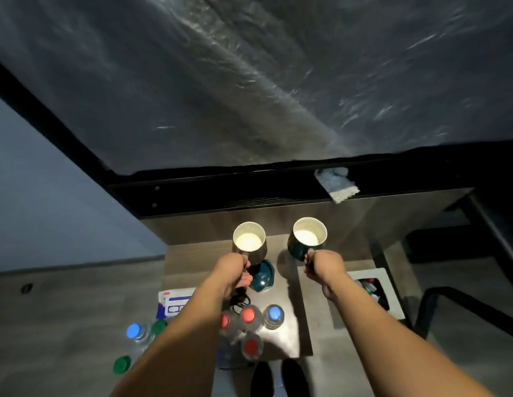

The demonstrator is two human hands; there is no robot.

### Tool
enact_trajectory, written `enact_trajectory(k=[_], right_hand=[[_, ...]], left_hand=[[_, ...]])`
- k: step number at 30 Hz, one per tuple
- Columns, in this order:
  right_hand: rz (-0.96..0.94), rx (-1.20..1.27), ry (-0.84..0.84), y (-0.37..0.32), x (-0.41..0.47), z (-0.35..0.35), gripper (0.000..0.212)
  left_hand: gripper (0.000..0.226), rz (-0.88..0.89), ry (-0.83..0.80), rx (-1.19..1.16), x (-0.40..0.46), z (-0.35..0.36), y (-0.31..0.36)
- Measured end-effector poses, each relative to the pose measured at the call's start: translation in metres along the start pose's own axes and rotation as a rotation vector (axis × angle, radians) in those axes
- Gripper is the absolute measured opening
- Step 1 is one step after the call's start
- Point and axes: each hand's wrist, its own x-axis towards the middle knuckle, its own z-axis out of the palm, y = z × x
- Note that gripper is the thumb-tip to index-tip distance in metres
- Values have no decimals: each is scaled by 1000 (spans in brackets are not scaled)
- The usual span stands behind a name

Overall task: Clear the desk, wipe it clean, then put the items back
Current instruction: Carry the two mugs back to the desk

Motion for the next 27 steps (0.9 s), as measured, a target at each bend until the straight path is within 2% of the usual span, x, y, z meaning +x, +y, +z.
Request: enact_trajectory(k=[4, 13, 23, 27], right_hand=[[-37, 189, 48, 1, -29, -31, 25], [-97, 392, 327, 39, -88, -148, 20], [-113, 721, 659, 133, -167, -352, 17], [-107, 819, 776, 184, -194, -435, 15]], left_hand=[[26, 88, -63, 69, -19, 17, 11], [23, 213, -219, 305, -74, 107, 9], [30, 281, -526, 560, -178, 314, -44], [23, 313, -623, 642, -232, 397, -80]])
